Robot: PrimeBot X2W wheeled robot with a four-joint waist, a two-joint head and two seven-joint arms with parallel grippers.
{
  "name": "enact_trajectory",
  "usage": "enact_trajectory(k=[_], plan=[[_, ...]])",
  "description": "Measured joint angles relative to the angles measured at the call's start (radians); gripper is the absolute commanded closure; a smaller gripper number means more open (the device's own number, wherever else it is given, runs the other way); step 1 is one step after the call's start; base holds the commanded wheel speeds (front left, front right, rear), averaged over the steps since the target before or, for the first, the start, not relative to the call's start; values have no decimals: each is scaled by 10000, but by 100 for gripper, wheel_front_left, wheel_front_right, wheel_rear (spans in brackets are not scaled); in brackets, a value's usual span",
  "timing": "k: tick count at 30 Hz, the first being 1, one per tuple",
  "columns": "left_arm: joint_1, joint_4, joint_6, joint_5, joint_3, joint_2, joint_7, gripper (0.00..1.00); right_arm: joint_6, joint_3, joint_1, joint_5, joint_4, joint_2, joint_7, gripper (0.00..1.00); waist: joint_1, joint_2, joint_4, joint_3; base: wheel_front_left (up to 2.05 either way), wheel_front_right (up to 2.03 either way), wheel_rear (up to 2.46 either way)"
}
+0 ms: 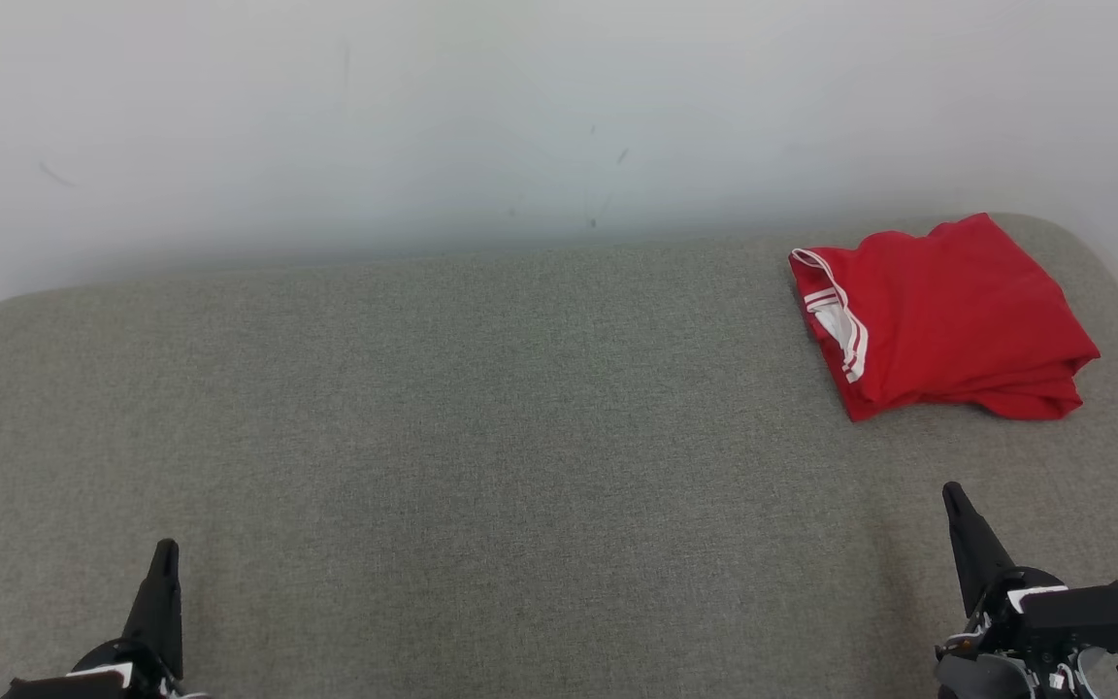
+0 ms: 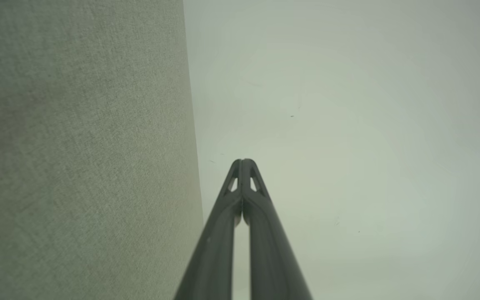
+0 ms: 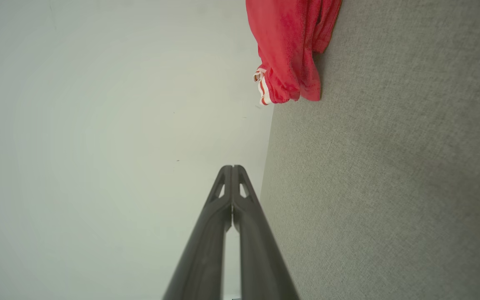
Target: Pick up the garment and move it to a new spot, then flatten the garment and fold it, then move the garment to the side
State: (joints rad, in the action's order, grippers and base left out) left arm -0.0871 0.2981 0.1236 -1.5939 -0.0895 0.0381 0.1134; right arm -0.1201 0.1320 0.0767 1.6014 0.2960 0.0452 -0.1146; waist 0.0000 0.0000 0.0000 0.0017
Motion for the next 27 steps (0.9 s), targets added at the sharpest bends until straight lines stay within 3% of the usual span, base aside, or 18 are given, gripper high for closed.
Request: enact_trajectory(k=[27], plan=[[0, 2, 0, 0, 0, 0, 0, 100, -2, 0, 2, 0, 2, 0, 0, 100, 0, 0, 0, 0, 0, 0, 0]])
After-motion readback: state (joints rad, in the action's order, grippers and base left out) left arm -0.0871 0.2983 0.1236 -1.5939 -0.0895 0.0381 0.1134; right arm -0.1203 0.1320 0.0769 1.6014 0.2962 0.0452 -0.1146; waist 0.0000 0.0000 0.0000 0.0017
